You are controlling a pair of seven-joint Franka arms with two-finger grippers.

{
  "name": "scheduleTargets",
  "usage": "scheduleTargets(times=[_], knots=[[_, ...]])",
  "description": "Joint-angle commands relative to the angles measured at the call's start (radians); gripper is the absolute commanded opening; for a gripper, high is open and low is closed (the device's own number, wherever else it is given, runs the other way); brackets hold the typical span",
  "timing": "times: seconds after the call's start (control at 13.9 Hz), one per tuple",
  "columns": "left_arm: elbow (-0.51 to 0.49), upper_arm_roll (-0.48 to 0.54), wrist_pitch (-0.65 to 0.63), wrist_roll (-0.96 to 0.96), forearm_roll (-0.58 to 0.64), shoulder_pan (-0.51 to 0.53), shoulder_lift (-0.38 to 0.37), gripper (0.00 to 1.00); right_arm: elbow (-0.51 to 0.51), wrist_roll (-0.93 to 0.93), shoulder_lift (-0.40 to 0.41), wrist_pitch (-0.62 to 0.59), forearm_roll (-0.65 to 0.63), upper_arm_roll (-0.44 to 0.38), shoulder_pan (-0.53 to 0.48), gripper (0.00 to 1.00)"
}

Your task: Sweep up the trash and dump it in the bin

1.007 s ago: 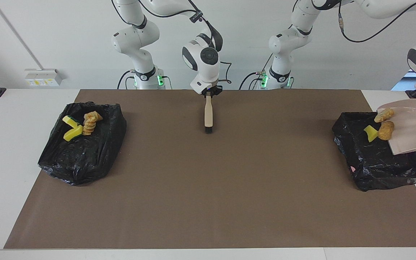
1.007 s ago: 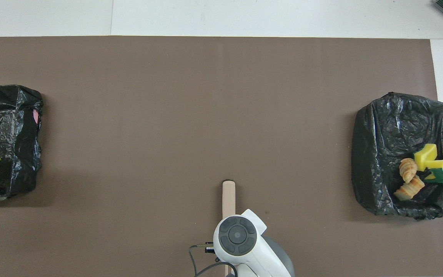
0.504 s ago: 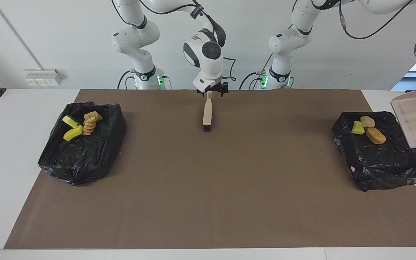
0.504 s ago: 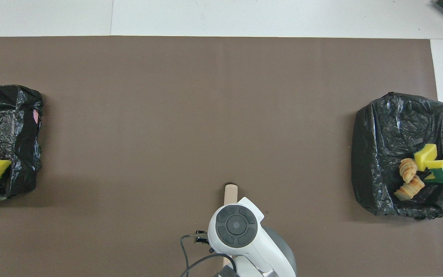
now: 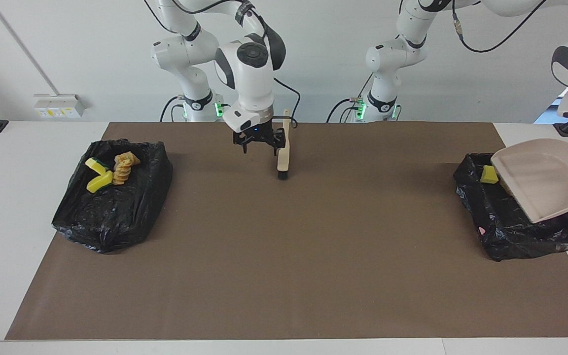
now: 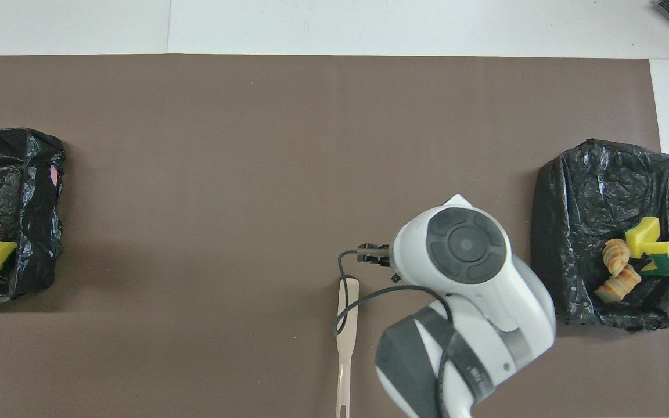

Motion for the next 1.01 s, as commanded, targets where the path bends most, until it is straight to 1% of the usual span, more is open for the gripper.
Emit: scheduleTargets(times=[0.0,0.14,0.29,0.36,0.5,0.65,0.79,0.86,0.94], knots=[[0.023,0.013,-0.103,-0.269,-0.06,-0.128,0.014,0.0,0.102,-0.155,0.001,-0.063,-0.023,-0.03,-0.102,1.0],[0.012,0.013,-0.117,-0.437,-0.187,-0.177,0.028,0.0,0.184,-0.312,-0.005,-0.167,-0.023,-0.13,-0.118,1.0],[-0.019,0.013,-0.119,-0.659,-0.225,-0.254,0.035,0.0,0.235,-0.414,-0.042,-0.253,-0.023,-0.202,-0.118,1.0],[-0.017,0.013,-0.122,-0.744,-0.255,-0.285,0.057,0.0,0.251,-0.431,-0.057,-0.294,-0.023,-0.224,-0.12,1.0],[-0.023,0.013,-0.1,-0.931,-0.33,-0.346,0.077,0.0,0.303,-0.447,-0.085,-0.385,-0.023,-0.248,-0.136,1.0],[-0.027,0.013,-0.062,-1.15,-0.369,-0.436,0.109,0.0,0.359,-0.518,-0.114,-0.487,-0.014,-0.251,-0.178,1.0],[-0.019,0.013,-0.053,-1.293,-0.415,-0.498,0.115,0.0,0.382,-0.589,-0.12,-0.515,-0.023,-0.254,-0.215,1.0],[-0.016,0.013,-0.05,-1.356,-0.418,-0.527,0.12,0.0,0.384,-0.608,-0.122,-0.518,-0.023,-0.254,-0.225,1.0],[-0.014,0.013,-0.037,-1.442,-0.419,-0.562,0.139,0.0,0.375,-0.608,-0.137,-0.517,-0.023,-0.26,-0.225,1.0]])
